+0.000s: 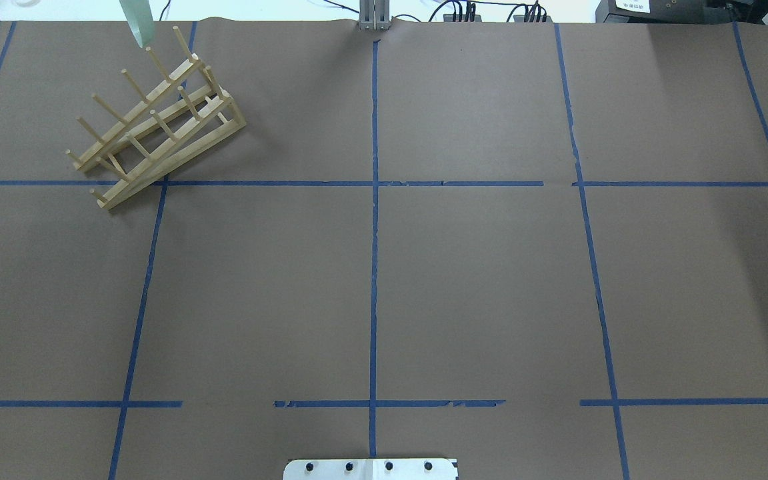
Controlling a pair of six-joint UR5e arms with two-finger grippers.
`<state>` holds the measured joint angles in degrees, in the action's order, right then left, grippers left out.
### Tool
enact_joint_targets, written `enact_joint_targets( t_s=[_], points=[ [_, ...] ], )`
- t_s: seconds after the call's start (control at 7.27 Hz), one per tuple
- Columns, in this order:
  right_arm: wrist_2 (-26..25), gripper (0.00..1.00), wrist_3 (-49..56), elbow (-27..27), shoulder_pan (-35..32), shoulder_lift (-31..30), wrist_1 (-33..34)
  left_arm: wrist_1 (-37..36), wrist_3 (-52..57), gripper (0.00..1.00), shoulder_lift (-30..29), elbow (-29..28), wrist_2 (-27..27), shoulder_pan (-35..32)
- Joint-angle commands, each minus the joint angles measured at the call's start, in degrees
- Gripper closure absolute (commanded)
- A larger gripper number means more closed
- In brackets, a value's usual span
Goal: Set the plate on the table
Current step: 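Lift the plate upward out of the wooden rack with the left gripper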
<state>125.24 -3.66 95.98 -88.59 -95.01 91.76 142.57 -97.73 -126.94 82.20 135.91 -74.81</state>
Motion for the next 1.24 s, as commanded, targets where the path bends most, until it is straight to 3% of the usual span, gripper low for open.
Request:
enact_joint_targets(
  t_s=[0.0, 0.55, 0.96, 1.1],
  points=[
    [0.09, 0.0, 0.05, 0.0, -0.01, 0.0, 0.0, -15.05, 0.78, 1.0, -0.06, 12.4, 4.27, -0.96],
    [0.0, 0.0, 0.05, 0.0, -0.01, 0.0, 0.0, -36.25, 15.33, 1.0, -1.56, 22.46, 3.23, 4.2],
    [0.0, 0.0, -0.03, 0.0, -0.01, 0.0, 0.0, -56.71, 29.37, 1.0, -4.62, 26.85, -9.66, 15.01],
    [0.0, 0.0, 0.05, 0.0, -0.01, 0.0, 0.0, -63.4, 33.44, 1.0, -5.51, 28.52, -16.22, 20.0]
  ],
)
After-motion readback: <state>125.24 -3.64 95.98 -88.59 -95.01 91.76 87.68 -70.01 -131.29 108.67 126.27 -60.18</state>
